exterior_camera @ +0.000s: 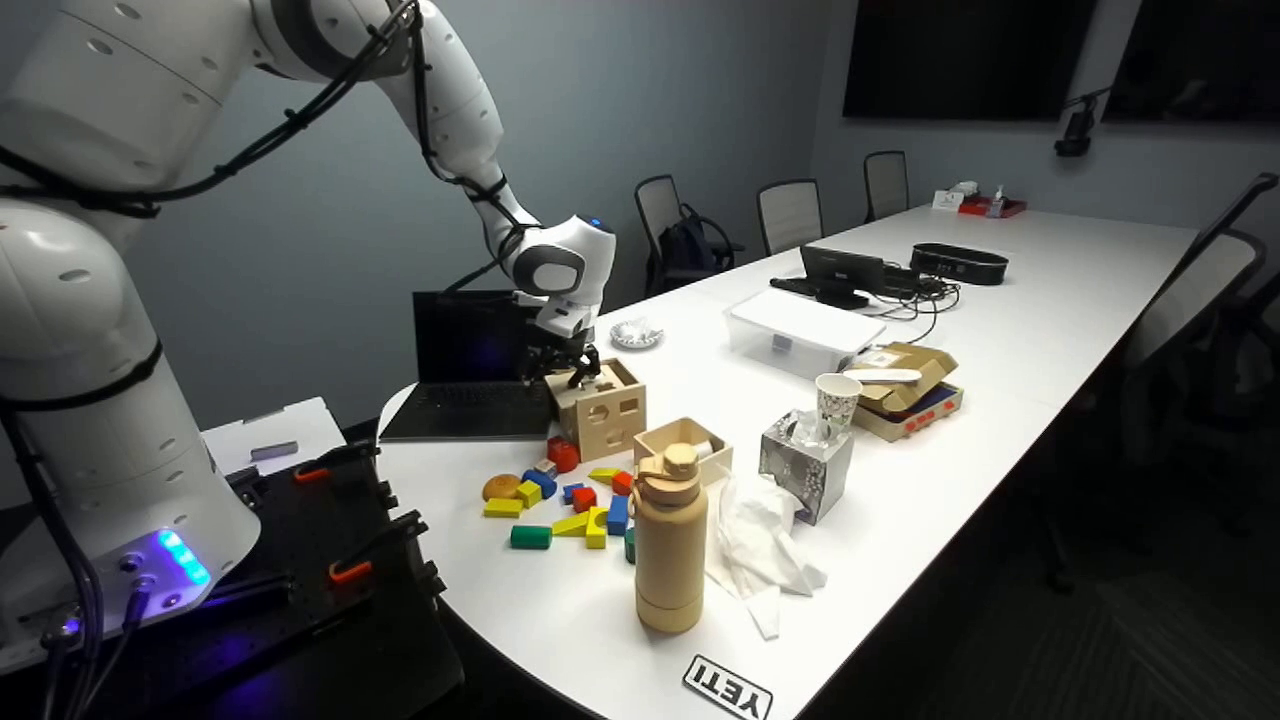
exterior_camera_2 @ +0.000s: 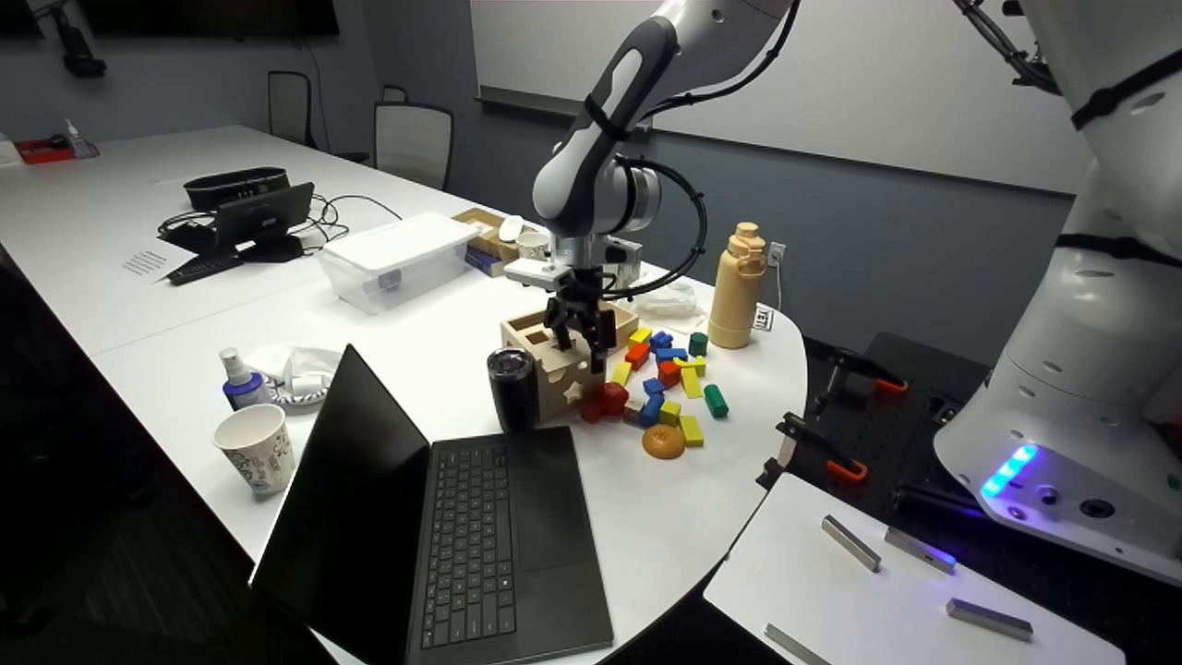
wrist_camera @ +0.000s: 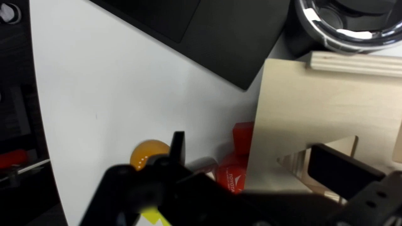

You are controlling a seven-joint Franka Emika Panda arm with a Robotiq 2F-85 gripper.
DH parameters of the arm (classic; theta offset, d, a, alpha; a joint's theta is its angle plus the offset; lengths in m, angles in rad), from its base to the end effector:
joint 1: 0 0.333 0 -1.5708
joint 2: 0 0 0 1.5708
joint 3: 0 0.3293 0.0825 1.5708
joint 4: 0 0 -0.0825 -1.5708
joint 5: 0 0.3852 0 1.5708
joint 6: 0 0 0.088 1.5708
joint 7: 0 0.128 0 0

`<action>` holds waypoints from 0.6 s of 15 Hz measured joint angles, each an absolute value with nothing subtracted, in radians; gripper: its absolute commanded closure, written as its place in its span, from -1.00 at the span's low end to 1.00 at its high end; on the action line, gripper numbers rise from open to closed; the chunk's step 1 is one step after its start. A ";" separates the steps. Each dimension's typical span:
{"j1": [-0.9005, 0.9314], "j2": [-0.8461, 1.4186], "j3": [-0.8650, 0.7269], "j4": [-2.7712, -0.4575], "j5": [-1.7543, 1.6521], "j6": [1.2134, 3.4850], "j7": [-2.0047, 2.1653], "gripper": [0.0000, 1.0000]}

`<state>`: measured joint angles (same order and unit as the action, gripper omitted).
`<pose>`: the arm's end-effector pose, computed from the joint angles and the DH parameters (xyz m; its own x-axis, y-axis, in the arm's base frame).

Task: Move the shapes cube to the left next to the laptop

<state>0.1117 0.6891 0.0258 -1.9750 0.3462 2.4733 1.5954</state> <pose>0.5800 0.0843 0.0886 -0.1994 -0.9657 -0.1661 -0.9623 0.1609 0.2194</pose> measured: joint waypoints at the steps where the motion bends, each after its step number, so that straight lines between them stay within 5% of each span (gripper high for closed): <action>1: 0.111 0.689 0.029 -1.977 0.350 2.471 1.595 -1.00; 9: 0.100 0.685 0.063 -1.993 0.381 2.459 1.592 -1.00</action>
